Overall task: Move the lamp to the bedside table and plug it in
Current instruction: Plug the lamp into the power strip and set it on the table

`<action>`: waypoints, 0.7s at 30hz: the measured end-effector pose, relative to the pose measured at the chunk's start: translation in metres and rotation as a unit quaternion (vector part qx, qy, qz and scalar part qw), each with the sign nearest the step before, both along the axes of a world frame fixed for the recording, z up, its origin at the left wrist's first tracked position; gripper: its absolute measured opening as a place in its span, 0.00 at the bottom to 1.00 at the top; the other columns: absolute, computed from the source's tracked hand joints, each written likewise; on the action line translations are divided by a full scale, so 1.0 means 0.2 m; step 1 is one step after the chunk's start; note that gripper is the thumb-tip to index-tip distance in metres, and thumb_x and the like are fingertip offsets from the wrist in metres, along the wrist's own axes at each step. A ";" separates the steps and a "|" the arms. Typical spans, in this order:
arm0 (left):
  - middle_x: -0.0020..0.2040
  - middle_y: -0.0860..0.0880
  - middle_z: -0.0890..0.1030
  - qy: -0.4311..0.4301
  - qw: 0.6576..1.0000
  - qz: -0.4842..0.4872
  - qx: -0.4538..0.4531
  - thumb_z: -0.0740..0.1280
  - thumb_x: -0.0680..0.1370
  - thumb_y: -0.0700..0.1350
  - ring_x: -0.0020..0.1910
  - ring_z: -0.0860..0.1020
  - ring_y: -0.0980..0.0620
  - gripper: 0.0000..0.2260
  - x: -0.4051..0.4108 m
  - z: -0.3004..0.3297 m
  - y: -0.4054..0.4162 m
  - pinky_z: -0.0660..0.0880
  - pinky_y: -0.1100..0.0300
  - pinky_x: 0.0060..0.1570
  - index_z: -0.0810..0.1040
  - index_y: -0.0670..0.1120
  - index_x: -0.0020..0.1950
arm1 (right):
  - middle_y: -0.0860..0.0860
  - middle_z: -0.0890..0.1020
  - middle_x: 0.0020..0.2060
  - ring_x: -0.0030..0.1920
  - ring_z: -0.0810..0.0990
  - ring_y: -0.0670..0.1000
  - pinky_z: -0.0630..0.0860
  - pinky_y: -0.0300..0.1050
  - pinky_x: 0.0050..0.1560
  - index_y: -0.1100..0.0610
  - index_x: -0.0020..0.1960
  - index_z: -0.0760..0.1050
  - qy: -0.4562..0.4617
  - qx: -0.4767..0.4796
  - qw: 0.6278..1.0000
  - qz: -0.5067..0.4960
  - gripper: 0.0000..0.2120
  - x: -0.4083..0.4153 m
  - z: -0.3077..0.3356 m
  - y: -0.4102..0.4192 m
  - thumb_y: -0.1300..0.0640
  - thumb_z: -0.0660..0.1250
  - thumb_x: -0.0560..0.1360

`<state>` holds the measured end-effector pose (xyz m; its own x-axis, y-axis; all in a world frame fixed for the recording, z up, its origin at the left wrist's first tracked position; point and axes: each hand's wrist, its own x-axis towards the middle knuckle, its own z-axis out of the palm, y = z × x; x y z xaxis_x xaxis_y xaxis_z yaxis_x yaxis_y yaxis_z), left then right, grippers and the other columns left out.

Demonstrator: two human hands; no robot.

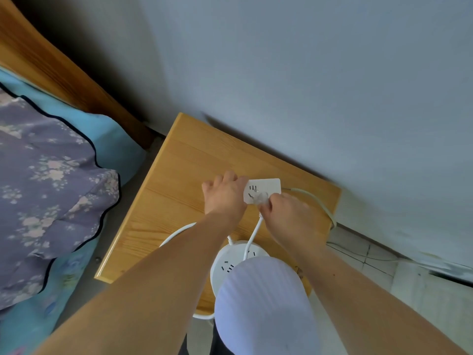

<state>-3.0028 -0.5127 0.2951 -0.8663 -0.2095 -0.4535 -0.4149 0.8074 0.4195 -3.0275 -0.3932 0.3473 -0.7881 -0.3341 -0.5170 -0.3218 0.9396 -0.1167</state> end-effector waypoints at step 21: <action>0.60 0.51 0.73 0.022 0.999 -0.013 0.026 0.70 0.70 0.46 0.59 0.70 0.45 0.22 0.00 -0.06 -0.04 0.58 0.44 0.63 0.69 0.54 0.62 | 0.57 0.81 0.45 0.44 0.79 0.58 0.69 0.49 0.36 0.61 0.53 0.68 -0.036 -0.010 0.997 -0.061 0.13 -0.01 -0.06 -0.10 0.51 0.54 0.79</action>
<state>-3.0035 -0.5200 0.2837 -0.8903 -0.1645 -0.4246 -0.3749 0.7941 0.4785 -3.0287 -0.4132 0.3358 -0.7852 -0.2480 -0.5674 -0.1945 0.9687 -0.1542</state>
